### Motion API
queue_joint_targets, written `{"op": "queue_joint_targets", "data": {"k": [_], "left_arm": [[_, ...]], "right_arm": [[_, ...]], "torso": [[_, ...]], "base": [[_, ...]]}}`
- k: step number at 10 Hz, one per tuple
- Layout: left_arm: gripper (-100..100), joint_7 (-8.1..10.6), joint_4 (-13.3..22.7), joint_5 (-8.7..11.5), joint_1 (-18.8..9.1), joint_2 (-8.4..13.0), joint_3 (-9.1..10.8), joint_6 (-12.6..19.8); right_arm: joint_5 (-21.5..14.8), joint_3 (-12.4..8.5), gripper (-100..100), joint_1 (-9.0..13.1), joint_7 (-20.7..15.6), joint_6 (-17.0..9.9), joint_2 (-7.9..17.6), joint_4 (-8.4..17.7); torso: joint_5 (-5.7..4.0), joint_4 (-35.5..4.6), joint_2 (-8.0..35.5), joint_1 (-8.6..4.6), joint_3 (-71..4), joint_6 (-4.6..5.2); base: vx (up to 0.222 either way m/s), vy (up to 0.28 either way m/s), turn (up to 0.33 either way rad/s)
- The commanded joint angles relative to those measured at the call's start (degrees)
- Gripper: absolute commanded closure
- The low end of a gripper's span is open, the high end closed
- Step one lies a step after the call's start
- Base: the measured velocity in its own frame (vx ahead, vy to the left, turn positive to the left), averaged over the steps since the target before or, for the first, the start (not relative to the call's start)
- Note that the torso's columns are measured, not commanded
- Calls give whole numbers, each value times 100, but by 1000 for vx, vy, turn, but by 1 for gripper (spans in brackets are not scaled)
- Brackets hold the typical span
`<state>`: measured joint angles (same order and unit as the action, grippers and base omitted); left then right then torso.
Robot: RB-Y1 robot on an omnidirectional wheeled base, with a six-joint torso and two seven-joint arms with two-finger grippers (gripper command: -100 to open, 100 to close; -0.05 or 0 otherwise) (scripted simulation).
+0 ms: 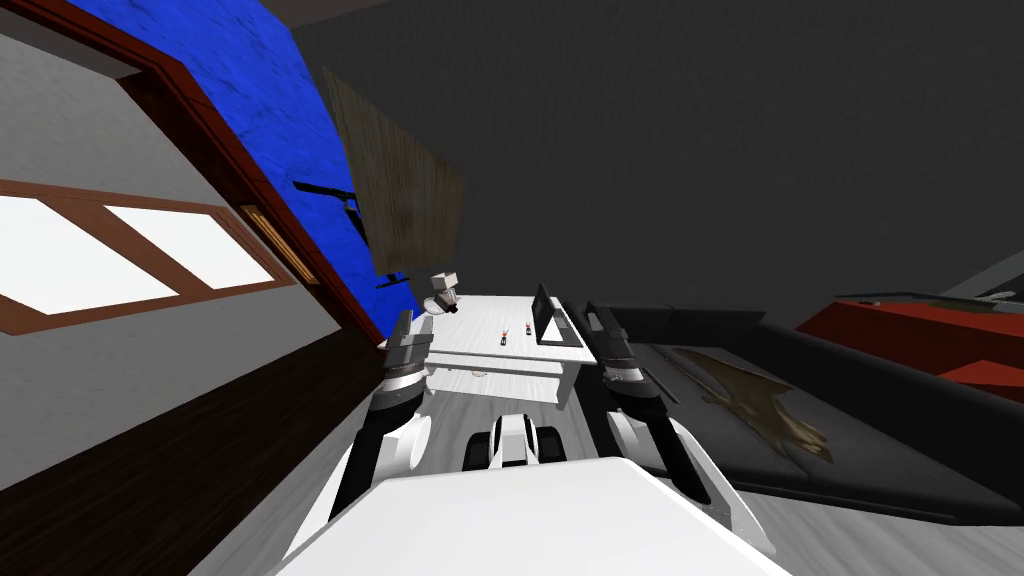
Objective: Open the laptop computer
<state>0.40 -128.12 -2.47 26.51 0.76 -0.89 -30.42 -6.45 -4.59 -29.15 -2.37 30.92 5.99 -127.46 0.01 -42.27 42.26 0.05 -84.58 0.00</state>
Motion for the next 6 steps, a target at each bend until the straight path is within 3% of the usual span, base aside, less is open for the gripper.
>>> {"op": "queue_joint_targets", "data": {"k": [1,6], "left_arm": [[0,0,0,0,0,0,0,0],[0,0,0,0,0,0,0,0]], "right_arm": [[-161,-159,-100,-49,-135,-225,366,129],[-593,-540,-100,-268,-488,-725,908,413]], "torso": [[0,-1,1,1,0,0],[-1,0,-1,-4,-1,1]], "base": [[23,90,49],[36,110,51]]}}
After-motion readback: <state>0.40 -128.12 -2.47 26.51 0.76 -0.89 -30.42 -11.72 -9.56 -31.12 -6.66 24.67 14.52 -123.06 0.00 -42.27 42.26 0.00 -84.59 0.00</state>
